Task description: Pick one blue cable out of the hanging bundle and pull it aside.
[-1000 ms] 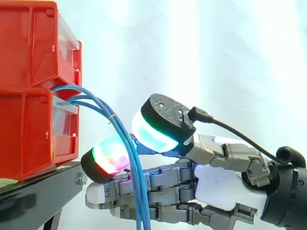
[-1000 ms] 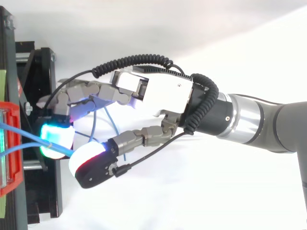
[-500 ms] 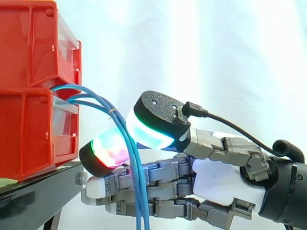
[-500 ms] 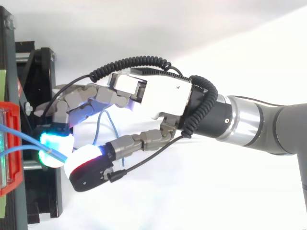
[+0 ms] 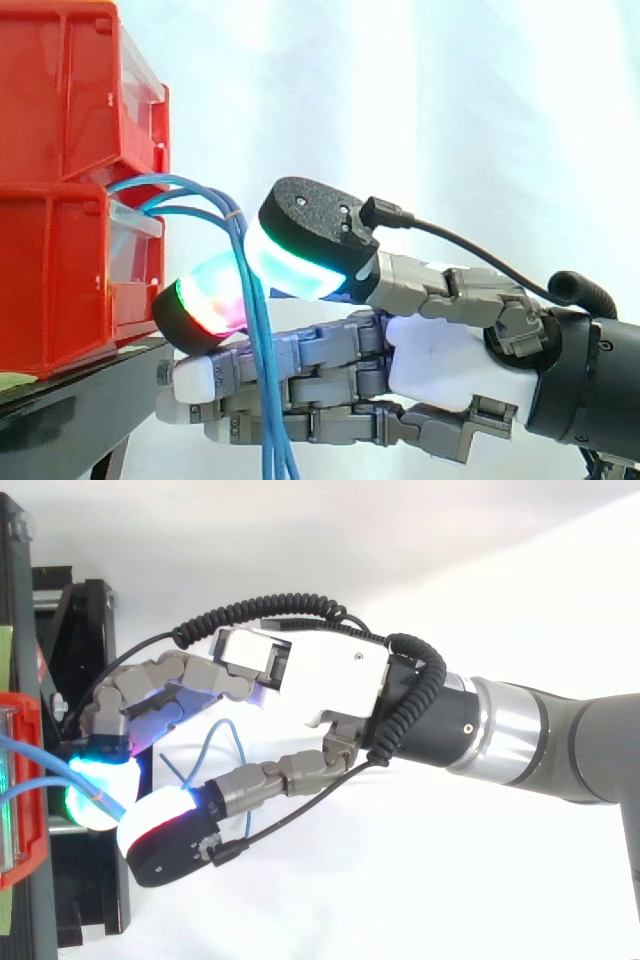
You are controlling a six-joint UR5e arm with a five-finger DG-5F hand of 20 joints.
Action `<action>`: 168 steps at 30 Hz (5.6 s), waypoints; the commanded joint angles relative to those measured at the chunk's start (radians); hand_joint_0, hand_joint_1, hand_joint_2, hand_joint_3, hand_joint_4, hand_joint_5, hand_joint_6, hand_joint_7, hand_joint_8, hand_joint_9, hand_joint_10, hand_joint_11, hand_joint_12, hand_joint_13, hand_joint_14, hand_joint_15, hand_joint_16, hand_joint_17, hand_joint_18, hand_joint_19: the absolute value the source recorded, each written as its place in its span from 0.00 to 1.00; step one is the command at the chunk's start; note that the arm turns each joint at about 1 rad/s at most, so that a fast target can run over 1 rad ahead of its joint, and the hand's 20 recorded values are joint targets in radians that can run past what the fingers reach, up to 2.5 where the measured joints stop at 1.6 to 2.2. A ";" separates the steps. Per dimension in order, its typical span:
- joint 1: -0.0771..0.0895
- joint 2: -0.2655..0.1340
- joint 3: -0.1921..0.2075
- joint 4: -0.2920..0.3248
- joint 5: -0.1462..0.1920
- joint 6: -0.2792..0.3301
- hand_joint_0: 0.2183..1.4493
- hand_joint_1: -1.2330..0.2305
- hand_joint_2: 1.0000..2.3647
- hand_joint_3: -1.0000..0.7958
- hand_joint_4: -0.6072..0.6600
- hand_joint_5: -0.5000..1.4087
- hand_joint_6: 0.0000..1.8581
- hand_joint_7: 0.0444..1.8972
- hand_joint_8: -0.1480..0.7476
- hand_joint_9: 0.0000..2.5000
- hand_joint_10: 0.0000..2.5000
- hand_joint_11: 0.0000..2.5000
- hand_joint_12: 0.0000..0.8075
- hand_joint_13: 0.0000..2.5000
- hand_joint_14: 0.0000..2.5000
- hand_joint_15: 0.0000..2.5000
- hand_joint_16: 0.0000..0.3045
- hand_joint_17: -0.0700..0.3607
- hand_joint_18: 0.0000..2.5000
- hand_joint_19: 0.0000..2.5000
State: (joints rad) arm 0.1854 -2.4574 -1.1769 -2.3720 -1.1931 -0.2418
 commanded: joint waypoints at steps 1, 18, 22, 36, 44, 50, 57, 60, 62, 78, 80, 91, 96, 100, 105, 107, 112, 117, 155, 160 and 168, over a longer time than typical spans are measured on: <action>-0.003 0.001 0.010 -0.047 0.000 0.024 0.34 0.27 0.02 0.45 0.51 0.17 0.49 0.56 0.45 0.31 0.01 0.15 0.40 0.24 0.00 0.08 0.11 0.34 0.14 0.04; -0.004 0.017 0.011 -0.099 -0.002 0.053 0.36 0.23 0.00 0.28 0.54 0.18 0.49 0.53 0.44 0.33 0.00 0.16 0.40 0.26 0.00 0.08 0.11 0.34 0.17 0.04; -0.006 0.041 0.011 -0.113 -0.002 0.049 0.31 0.27 0.00 0.28 0.58 0.19 0.48 0.55 0.45 0.35 0.01 0.15 0.40 0.26 0.00 0.08 0.11 0.33 0.18 0.05; -0.007 0.046 0.011 -0.154 -0.002 0.052 0.31 0.32 0.01 0.42 0.56 0.18 0.48 0.57 0.46 0.35 0.01 0.16 0.41 0.27 0.00 0.10 0.11 0.34 0.18 0.07; -0.007 0.046 0.011 -0.156 -0.002 0.059 0.39 0.23 0.00 0.32 0.50 0.17 0.49 0.52 0.45 0.34 0.01 0.17 0.41 0.26 0.00 0.09 0.11 0.34 0.19 0.05; -0.007 0.052 0.011 -0.158 -0.002 0.076 0.35 0.22 0.00 0.28 0.56 0.18 0.49 0.53 0.45 0.36 0.01 0.18 0.40 0.27 0.00 0.09 0.11 0.34 0.21 0.05; -0.009 0.054 0.011 -0.181 -0.002 0.084 0.26 0.35 0.00 0.28 0.58 0.19 0.48 0.55 0.46 0.38 0.01 0.18 0.42 0.28 0.00 0.10 0.12 0.35 0.21 0.07; -0.010 0.054 0.011 -0.187 -0.002 0.090 0.24 0.37 0.00 0.28 0.59 0.19 0.47 0.56 0.47 0.38 0.00 0.17 0.43 0.28 0.00 0.10 0.12 0.36 0.20 0.07; -0.010 0.054 0.011 -0.188 -0.002 0.090 0.24 0.36 0.00 0.28 0.59 0.19 0.47 0.55 0.48 0.38 0.00 0.18 0.43 0.28 0.00 0.10 0.12 0.36 0.20 0.07; -0.014 0.054 0.011 -0.188 -0.006 0.090 0.29 0.43 0.00 0.29 0.58 0.19 0.46 0.57 0.46 0.38 0.01 0.17 0.41 0.27 0.00 0.10 0.12 0.35 0.20 0.08; -0.014 0.054 0.011 -0.188 -0.010 0.090 0.29 0.42 0.00 0.31 0.57 0.19 0.46 0.58 0.46 0.38 0.01 0.17 0.41 0.27 0.00 0.10 0.12 0.35 0.20 0.08; -0.014 0.054 0.016 -0.188 -0.011 0.090 0.35 0.25 0.01 0.40 0.51 0.17 0.49 0.56 0.44 0.34 0.01 0.18 0.43 0.27 0.00 0.10 0.12 0.35 0.21 0.08; -0.015 0.060 0.017 -0.190 -0.011 0.088 0.39 0.21 0.01 0.34 0.54 0.16 0.49 0.52 0.44 0.34 0.01 0.17 0.42 0.27 0.00 0.10 0.12 0.35 0.22 0.08; -0.017 0.064 0.017 -0.197 -0.011 0.088 0.36 0.23 0.01 0.32 0.54 0.17 0.49 0.55 0.44 0.35 0.01 0.18 0.42 0.27 0.00 0.10 0.12 0.35 0.22 0.08; -0.017 0.067 0.017 -0.214 -0.011 0.090 0.30 0.33 0.01 0.36 0.54 0.19 0.46 0.61 0.45 0.38 0.01 0.16 0.42 0.28 0.00 0.11 0.12 0.36 0.21 0.10; -0.017 0.067 0.017 -0.216 -0.011 0.090 0.29 0.34 0.01 0.37 0.54 0.19 0.46 0.61 0.45 0.38 0.00 0.15 0.42 0.28 0.00 0.11 0.12 0.36 0.21 0.11; -0.017 0.067 0.017 -0.216 -0.011 0.090 0.28 0.44 0.01 0.40 0.55 0.20 0.44 0.62 0.45 0.40 0.00 0.15 0.42 0.27 0.00 0.11 0.13 0.36 0.20 0.13; -0.017 0.067 0.016 -0.216 -0.011 0.090 0.28 0.44 0.01 0.41 0.55 0.20 0.44 0.62 0.46 0.40 0.00 0.15 0.42 0.27 0.00 0.12 0.13 0.36 0.20 0.12; -0.015 0.087 0.017 -0.263 -0.010 0.087 0.27 0.48 0.01 0.35 0.61 0.23 0.39 0.67 0.46 0.48 0.01 0.15 0.42 0.29 0.00 0.11 0.12 0.36 0.22 0.12; -0.015 0.087 0.017 -0.263 -0.011 0.087 0.24 0.46 0.00 0.29 0.61 0.23 0.39 0.66 0.47 0.48 0.00 0.15 0.43 0.30 0.00 0.11 0.13 0.37 0.23 0.11; -0.015 0.087 0.017 -0.263 -0.011 0.085 0.26 0.31 0.00 0.29 0.60 0.22 0.43 0.65 0.47 0.47 0.01 0.16 0.43 0.30 0.00 0.11 0.13 0.36 0.23 0.11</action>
State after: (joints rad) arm 0.1699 -2.3700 -1.1597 -2.6353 -1.2040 -0.1560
